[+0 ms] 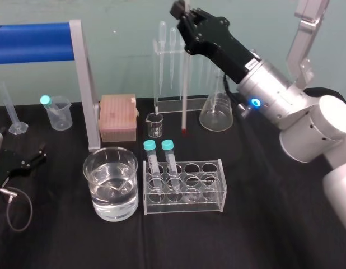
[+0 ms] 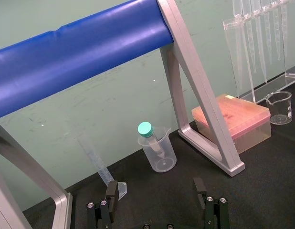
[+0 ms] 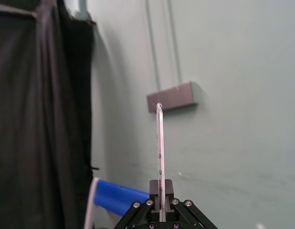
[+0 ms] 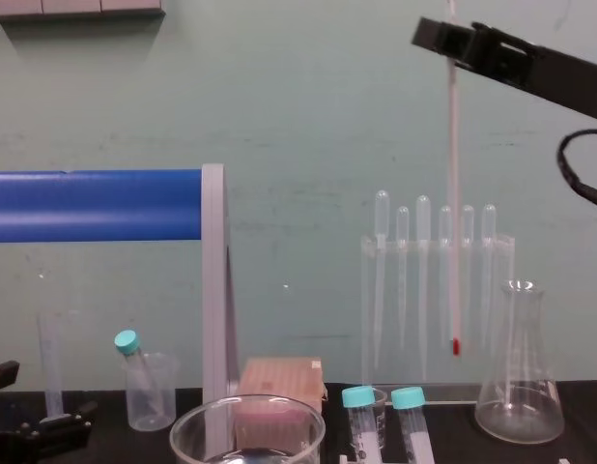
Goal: Hold the thermometer with one hand and immerse one end into the beaker, then reinsert it into the test tube rack.
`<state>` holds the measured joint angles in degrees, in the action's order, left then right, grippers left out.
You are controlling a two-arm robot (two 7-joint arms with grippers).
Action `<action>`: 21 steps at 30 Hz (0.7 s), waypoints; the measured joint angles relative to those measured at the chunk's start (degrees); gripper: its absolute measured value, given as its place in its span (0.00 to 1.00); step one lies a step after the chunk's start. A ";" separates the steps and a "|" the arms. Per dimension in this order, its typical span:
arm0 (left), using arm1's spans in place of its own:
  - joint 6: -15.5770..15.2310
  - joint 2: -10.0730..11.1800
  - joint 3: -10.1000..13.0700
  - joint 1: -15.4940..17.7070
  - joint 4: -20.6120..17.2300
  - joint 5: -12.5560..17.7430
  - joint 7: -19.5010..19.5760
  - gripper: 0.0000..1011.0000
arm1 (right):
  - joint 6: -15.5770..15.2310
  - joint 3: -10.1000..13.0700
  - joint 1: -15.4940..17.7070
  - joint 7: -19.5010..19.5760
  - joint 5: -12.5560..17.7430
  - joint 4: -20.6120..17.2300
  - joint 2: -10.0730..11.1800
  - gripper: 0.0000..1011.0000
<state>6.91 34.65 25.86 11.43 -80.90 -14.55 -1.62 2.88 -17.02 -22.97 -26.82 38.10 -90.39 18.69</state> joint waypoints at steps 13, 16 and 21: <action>0.00 0.00 0.00 0.00 0.01 0.00 0.00 1.00 | 5.07 -4.59 -3.09 -8.32 5.22 3.46 -2.98 0.06; 0.00 0.00 0.00 0.00 0.00 0.00 0.00 1.00 | 5.22 -5.32 -3.42 -10.01 6.50 3.95 -3.33 0.06; 0.00 0.00 0.00 0.00 0.00 0.00 0.00 1.00 | 5.90 -7.50 -4.37 -14.02 8.61 5.89 -3.96 0.06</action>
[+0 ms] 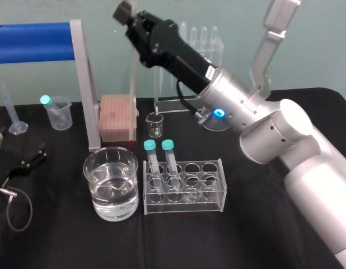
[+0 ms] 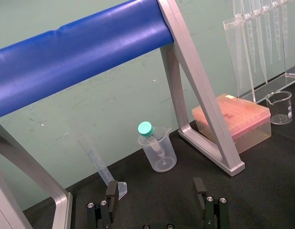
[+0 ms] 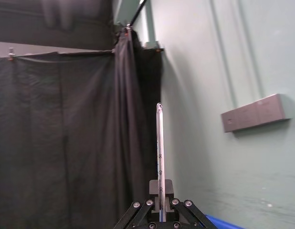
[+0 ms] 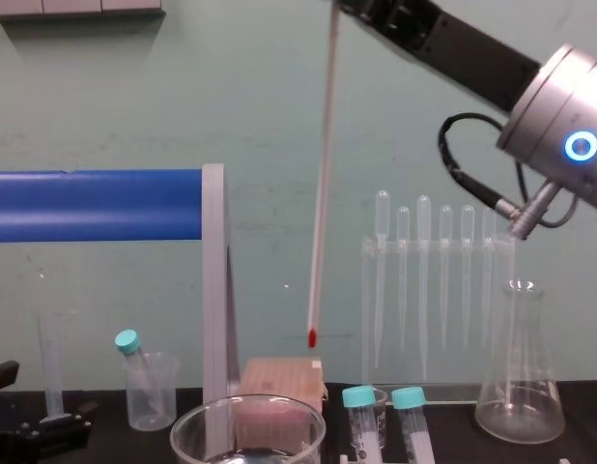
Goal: Hold the thermometer with one hand and immerse one end into the beaker, then reinsert it into the test tube rack.
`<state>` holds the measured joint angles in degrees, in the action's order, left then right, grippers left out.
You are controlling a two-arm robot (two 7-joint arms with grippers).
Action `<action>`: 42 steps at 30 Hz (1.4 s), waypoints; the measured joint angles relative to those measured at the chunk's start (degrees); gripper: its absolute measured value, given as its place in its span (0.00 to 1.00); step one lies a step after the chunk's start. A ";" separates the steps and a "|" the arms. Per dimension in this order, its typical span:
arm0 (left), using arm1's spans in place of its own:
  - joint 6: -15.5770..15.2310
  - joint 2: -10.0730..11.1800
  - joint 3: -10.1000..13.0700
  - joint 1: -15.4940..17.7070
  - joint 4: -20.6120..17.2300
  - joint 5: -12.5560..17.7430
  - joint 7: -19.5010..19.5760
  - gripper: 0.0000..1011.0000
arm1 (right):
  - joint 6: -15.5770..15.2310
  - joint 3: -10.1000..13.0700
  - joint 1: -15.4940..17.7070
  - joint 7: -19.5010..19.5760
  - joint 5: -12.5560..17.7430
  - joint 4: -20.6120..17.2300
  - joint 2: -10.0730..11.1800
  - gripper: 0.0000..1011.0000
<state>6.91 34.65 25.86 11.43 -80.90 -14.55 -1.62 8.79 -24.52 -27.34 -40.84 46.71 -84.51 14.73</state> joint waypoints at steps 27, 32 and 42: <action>0.00 0.00 0.00 0.00 0.00 0.00 0.00 1.00 | 3.95 -9.27 -6.67 -10.31 -0.85 17.89 -4.40 0.06; 0.00 0.00 0.00 0.00 0.00 0.00 0.00 1.00 | 4.02 -9.62 -7.23 -10.96 -0.86 20.16 -5.09 0.06; 0.00 0.00 0.00 0.00 0.00 0.00 0.00 1.00 | 5.73 -10.15 -8.46 -10.94 -3.17 24.41 -6.50 0.06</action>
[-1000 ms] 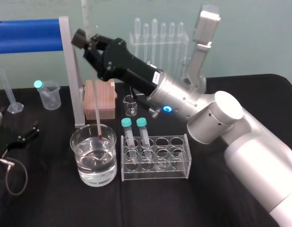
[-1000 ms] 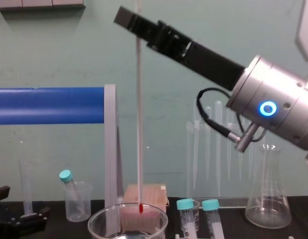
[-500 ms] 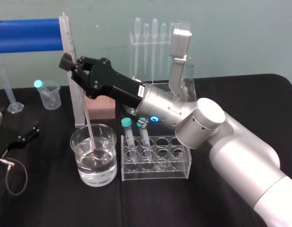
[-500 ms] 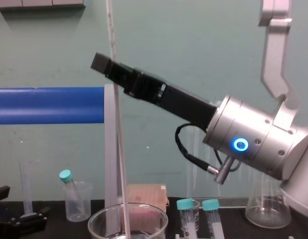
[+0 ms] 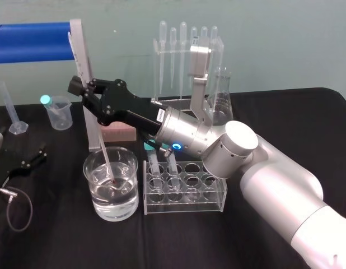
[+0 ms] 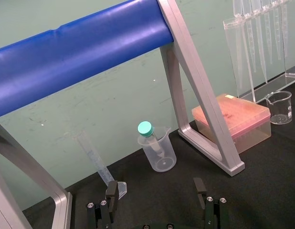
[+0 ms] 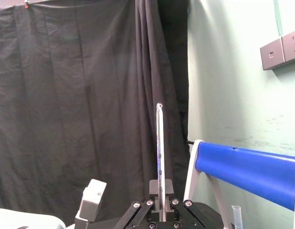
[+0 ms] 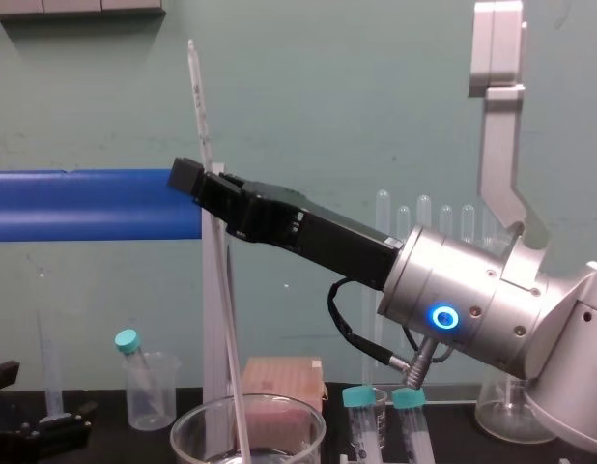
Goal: Hold the thermometer with one hand and immerse one end into the beaker, then reinsert it into the test tube rack.
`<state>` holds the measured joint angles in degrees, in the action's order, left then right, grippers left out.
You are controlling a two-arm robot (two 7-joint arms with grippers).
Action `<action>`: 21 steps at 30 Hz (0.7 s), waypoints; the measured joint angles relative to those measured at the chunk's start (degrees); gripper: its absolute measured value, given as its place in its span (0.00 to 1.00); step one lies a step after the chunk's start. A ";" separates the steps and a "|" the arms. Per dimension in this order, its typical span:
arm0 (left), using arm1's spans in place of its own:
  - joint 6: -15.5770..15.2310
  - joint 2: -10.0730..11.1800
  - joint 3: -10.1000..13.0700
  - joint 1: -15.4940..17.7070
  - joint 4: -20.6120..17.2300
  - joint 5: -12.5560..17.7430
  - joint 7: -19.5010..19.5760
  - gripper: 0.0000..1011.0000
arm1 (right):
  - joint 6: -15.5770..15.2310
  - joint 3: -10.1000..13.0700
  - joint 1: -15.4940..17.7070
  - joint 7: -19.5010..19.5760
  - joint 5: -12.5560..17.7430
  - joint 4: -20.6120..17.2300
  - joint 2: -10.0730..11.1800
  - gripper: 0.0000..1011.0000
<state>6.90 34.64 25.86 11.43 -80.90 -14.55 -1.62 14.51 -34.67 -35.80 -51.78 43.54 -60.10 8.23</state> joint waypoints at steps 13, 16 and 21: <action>0.00 0.00 0.00 0.00 0.00 0.00 0.00 1.00 | 0.63 0.50 -0.17 -0.34 -1.20 2.31 -1.06 0.06; 0.00 0.00 0.00 0.00 0.00 0.00 0.00 1.00 | 0.63 0.76 0.06 -0.56 -1.13 2.35 -1.10 0.06; 0.00 0.00 0.00 0.01 0.00 0.00 0.00 1.00 | 0.62 1.20 0.37 -1.23 -0.72 2.40 -1.15 0.06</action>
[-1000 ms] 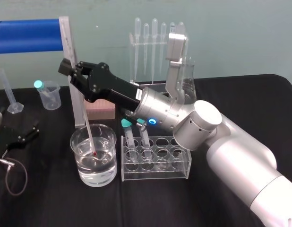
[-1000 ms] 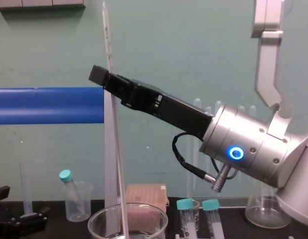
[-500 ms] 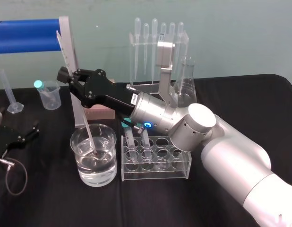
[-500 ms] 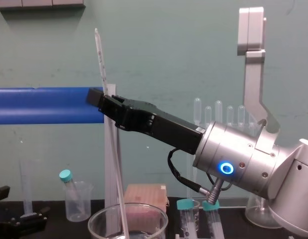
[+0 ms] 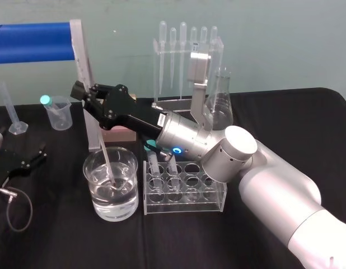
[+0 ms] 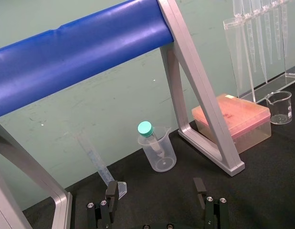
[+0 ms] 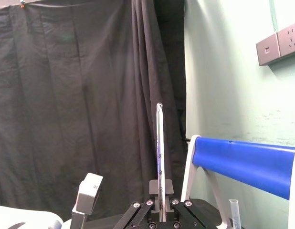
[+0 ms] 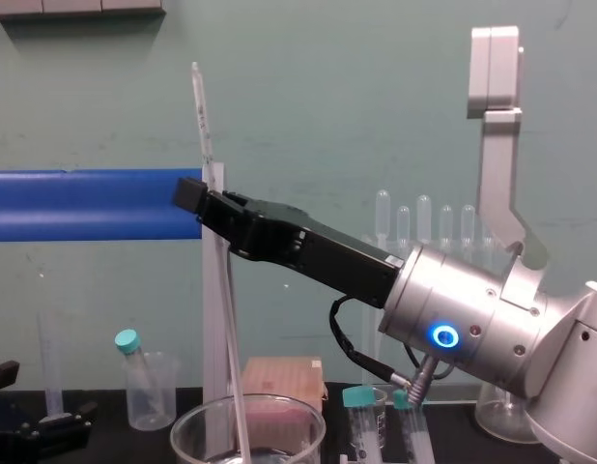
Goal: Hold the thermometer with one hand and immerse one end into the beaker, then reinsert it into the test tube rack.
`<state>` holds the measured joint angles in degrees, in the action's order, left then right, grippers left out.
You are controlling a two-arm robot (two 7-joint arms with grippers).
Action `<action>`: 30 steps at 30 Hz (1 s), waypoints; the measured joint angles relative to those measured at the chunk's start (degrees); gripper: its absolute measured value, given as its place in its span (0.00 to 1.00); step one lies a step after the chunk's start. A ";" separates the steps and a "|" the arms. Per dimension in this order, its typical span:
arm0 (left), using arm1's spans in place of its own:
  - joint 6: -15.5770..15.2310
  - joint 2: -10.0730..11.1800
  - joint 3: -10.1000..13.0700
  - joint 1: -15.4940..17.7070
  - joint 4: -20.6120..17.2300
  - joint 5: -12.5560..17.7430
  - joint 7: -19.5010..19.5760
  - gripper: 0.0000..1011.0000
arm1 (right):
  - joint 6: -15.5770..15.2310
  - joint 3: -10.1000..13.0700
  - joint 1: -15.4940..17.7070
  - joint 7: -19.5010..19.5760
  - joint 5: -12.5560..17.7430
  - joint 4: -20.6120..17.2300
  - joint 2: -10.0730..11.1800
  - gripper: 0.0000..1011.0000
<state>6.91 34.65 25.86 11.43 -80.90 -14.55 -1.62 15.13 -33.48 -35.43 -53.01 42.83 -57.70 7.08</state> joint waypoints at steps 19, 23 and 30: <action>0.00 0.00 0.00 0.00 0.00 0.00 0.00 1.00 | 0.87 0.91 0.61 -1.13 0.72 -0.09 0.04 0.06; 0.00 0.00 0.00 0.00 0.00 0.00 0.00 1.00 | 0.87 0.91 0.61 -1.13 0.72 -0.09 0.04 0.06; 0.00 0.00 0.00 0.00 0.00 0.00 0.00 1.00 | 0.87 0.89 0.59 -1.12 0.72 -0.09 0.04 0.06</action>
<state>6.90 34.65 25.86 11.43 -80.90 -14.55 -1.62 16.00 -32.58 -34.84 -54.14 43.54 -57.79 7.13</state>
